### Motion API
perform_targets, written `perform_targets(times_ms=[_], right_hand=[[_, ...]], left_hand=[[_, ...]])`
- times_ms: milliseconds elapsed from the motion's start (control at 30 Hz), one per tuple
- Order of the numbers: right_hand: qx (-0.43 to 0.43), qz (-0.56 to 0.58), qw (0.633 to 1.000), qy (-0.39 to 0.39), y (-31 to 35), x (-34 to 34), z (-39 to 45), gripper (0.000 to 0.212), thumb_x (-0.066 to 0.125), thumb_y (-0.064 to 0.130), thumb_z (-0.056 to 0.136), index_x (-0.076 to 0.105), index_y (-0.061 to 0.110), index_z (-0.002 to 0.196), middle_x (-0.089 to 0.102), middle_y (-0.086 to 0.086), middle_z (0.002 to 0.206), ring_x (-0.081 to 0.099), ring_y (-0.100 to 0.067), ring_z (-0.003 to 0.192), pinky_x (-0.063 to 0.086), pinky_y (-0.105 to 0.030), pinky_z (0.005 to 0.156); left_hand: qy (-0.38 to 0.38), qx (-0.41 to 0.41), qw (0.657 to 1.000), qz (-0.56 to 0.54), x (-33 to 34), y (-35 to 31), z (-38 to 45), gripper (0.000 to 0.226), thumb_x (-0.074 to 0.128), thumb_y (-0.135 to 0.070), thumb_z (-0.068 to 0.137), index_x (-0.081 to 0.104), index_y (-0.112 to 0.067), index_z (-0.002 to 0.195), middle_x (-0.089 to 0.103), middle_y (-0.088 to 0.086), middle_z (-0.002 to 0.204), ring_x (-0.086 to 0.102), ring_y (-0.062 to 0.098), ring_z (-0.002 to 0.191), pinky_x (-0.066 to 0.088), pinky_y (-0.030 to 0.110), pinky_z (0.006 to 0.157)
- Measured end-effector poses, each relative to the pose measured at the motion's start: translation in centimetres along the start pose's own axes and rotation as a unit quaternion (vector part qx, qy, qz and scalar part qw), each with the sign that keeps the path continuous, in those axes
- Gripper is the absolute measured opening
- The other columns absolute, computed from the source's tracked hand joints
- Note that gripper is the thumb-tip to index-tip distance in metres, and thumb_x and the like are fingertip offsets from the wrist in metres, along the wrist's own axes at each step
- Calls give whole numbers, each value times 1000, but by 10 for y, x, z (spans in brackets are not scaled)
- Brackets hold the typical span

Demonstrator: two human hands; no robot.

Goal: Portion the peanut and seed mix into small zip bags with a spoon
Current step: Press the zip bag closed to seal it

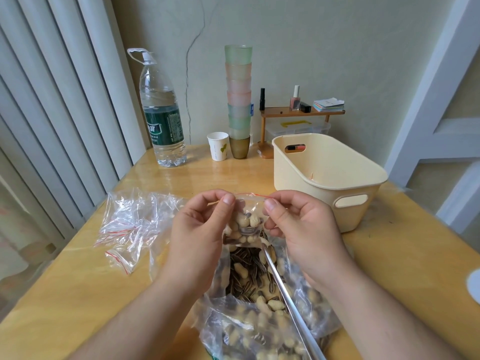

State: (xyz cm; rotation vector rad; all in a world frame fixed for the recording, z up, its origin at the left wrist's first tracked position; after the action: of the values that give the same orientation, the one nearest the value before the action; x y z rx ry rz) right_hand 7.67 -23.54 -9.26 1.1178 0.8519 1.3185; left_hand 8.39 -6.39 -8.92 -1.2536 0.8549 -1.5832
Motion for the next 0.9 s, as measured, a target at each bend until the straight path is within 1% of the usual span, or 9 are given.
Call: perform_targets(times_ms=[100,200,333,400,533,600,733,800,900], right_hand=[[6,0,1000,-4,-2,-1,1,22,71,16,97,78,33,86,72,0,78,64,-18,74,54,-30,69],[-2,-16,1000,-7,-1,-2,1,16,70,16,98,76,26,87,70,0,73,64,-17,72,54,-27,68],[-2,-25,1000,-3,-1,1,0,10,69,14,99,73,19,91,69,2,72,62,-16,72,54,-26,67],[-1,-25,1000,-3,-1,2,-1,11,70,16,98,74,22,90,70,0,74,62,-16,72,54,-27,67],[0,-8,1000,18,2,7,-4,7,72,17,96,75,22,91,72,0,77,64,-10,70,52,-20,61],[-3,1,1000,19,3,9,-6,6,72,15,95,74,20,91,72,1,75,65,-6,67,51,-18,59],[-17,0,1000,-4,4,6,-4,14,73,11,94,75,21,85,71,1,73,65,-6,67,51,-18,59],[-14,1,1000,-7,5,5,-4,13,72,10,95,74,18,85,72,2,73,65,-5,67,51,-18,60],[3,27,1000,-12,6,4,-4,11,70,7,95,72,12,86,71,3,70,63,-2,62,48,-14,57]], left_hand=[[3,9,1000,12,0,0,0,19,65,-19,97,71,-1,97,75,15,88,65,16,66,55,23,60],[8,17,999,36,0,-1,0,21,63,-17,100,72,2,95,71,18,83,62,17,65,54,20,62],[6,23,998,51,0,-1,0,29,62,-22,101,70,5,98,68,19,78,58,24,66,55,27,64],[-2,18,999,43,0,-2,0,30,63,-26,98,71,4,97,67,17,78,57,28,69,56,36,68],[-6,-12,1000,14,2,1,-1,30,67,-30,94,72,0,94,65,23,80,57,40,76,55,71,78],[2,-22,1000,11,3,4,-1,29,67,-29,96,73,-1,92,65,25,81,57,39,74,61,65,70],[13,-22,1000,2,5,6,-1,25,66,-25,96,73,-1,92,69,20,80,62,28,64,57,28,55],[18,-20,1000,-10,5,6,-2,22,67,-22,93,72,0,95,72,13,78,64,16,61,55,21,55],[34,-24,999,-14,6,9,-1,23,71,-20,88,72,0,100,76,12,85,69,16,69,56,23,61]])
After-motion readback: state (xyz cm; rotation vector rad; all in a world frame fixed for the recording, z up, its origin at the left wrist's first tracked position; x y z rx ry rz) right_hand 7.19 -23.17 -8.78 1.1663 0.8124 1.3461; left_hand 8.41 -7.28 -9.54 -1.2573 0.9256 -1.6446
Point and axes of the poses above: each hand's wrist, its own z-axis towards the middle knuckle, its own x-axis out of the palm, y = z × x, the point moved 5 cm from there along z, towards the middle knuckle
